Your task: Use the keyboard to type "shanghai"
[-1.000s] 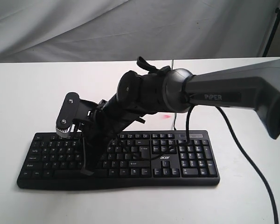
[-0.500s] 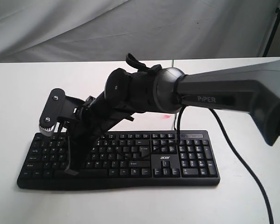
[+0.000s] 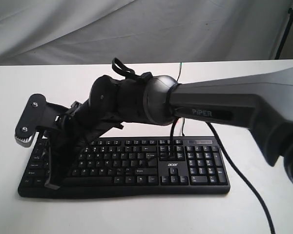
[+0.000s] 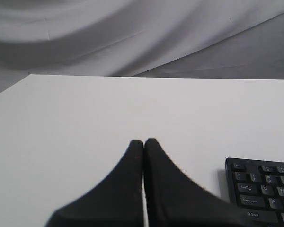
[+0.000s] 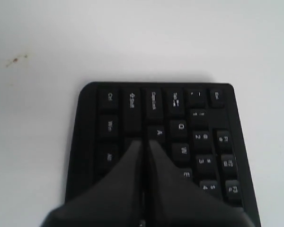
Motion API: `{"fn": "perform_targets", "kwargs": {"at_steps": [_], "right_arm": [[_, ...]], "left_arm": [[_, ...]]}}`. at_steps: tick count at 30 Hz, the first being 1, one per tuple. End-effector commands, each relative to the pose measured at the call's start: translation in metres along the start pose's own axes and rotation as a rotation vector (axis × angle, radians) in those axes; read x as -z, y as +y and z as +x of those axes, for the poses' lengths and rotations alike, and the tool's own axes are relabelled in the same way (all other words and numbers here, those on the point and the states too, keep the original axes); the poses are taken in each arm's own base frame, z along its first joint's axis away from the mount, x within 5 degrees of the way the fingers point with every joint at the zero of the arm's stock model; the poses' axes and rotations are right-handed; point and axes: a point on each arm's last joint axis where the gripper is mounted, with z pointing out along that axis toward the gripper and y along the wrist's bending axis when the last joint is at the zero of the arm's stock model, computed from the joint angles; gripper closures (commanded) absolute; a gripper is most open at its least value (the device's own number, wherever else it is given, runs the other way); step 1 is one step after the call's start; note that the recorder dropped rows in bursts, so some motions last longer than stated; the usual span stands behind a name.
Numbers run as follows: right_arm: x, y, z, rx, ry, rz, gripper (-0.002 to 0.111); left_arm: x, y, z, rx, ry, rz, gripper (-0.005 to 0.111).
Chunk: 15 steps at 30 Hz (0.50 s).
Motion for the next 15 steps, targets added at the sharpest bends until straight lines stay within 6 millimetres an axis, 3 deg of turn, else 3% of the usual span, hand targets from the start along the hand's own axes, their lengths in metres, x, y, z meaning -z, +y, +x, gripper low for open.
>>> {"fn": "perform_targets", "kwargs": {"at_steps": [1,10,15], "right_arm": [[-0.014,-0.004,-0.012,-0.007,0.013,-0.028,0.108],[-0.033,-0.015,-0.025,-0.011,0.05,-0.044,0.108],[-0.043,-0.01,-0.024,-0.005,0.047,-0.035,0.108]], "left_arm": [[0.0,0.0,0.001,0.001,-0.009,0.004,0.106],[0.0,0.0,0.001,0.001,-0.009,0.004,0.106],[0.0,0.0,0.001,0.001,-0.009,0.004,0.106]]}}
